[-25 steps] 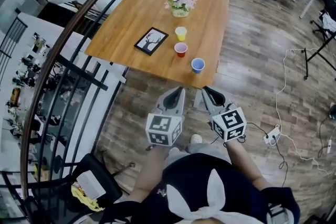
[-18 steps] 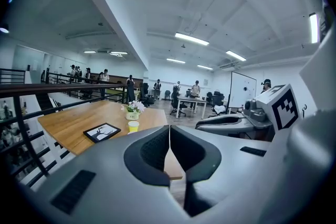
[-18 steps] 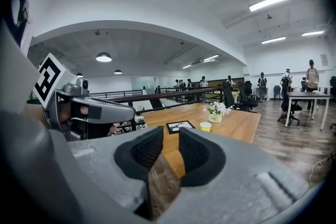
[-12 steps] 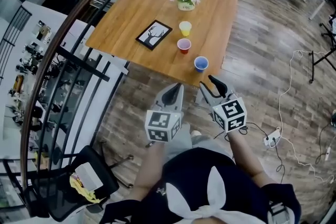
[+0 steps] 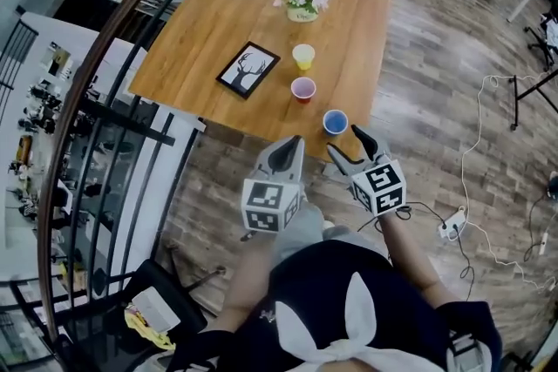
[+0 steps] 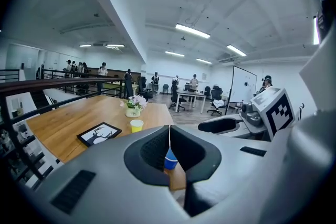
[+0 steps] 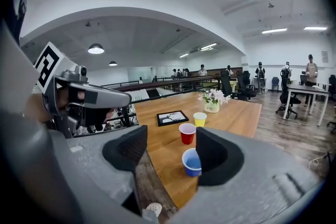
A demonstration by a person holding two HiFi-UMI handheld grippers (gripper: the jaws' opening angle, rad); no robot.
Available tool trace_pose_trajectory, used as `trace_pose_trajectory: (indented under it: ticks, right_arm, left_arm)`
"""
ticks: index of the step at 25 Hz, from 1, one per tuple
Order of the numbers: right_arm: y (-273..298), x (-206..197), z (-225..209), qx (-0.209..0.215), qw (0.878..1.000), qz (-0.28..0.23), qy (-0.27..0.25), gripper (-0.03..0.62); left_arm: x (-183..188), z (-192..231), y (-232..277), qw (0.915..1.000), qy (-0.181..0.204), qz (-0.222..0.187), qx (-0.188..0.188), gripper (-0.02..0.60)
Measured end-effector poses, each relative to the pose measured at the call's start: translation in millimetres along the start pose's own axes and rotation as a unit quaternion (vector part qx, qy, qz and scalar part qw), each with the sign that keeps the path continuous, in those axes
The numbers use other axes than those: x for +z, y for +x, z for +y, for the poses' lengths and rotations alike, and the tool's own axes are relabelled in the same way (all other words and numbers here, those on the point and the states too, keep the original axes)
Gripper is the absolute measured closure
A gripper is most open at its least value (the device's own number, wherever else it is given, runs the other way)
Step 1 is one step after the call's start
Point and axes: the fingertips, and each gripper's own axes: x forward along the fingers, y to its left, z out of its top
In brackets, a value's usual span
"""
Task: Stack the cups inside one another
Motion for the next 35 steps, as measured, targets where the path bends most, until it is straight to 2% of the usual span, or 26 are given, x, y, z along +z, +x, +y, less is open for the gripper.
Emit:
trace_pose_trajectory:
  ticks: [9,17,28,35]
  right_arm:
    - [48,-24,-25,-0.007,0.998,0.055,0.005,0.27]
    - [76,-52,-42,-0.017,0.994,0.106,0.023,0.258]
    - [103,-81,-59,-0.031,0.987,0.15,0.039,0.253]
    - [115,-95,-62,-0.04,0.983,0.174,0.041,0.243]
  left_arm:
    - [-2,38,42,0.9998,0.0,0.019,-0.01,0.558]
    - [-8,61,62,0.9991,-0.007,0.036,-0.019,0.558]
    - [-24,76,86,0.996,-0.012,0.077,-0.044,0.558]
    - [-25,87,95,0.9954,-0.015,0.08,-0.051,0.558]
